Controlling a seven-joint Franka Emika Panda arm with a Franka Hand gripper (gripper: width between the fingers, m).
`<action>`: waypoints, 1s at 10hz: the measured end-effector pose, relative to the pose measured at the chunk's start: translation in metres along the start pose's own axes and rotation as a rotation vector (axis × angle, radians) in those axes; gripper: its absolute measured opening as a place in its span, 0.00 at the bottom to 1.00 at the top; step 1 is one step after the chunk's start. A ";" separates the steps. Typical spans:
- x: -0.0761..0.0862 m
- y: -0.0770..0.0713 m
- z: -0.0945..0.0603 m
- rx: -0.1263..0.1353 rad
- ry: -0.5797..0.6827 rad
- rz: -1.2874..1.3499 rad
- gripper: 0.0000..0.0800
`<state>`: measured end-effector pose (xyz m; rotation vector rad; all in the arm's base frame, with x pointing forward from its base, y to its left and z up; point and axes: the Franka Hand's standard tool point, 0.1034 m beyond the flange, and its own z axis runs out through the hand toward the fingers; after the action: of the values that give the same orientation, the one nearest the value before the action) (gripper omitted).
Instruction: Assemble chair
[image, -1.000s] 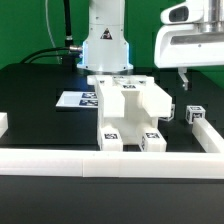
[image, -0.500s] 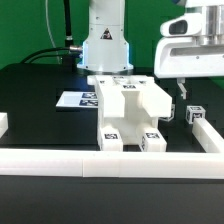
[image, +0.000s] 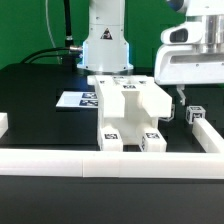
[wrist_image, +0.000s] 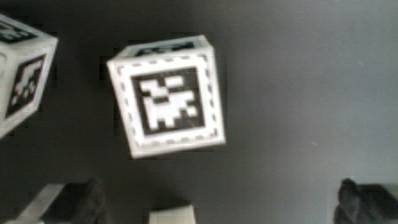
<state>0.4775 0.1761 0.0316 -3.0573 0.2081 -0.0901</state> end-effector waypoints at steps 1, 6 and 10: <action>-0.003 0.001 0.002 -0.003 -0.002 -0.002 0.81; -0.012 0.005 0.015 -0.015 -0.011 -0.006 0.81; -0.019 0.010 0.023 -0.025 -0.017 -0.006 0.46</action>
Offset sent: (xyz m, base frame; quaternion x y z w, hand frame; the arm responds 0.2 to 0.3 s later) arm -0.0077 0.0048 -0.0088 -0.0032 0.0033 -0.0011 1.0000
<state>0.4592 0.1706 0.0065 -3.0824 0.2005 -0.0620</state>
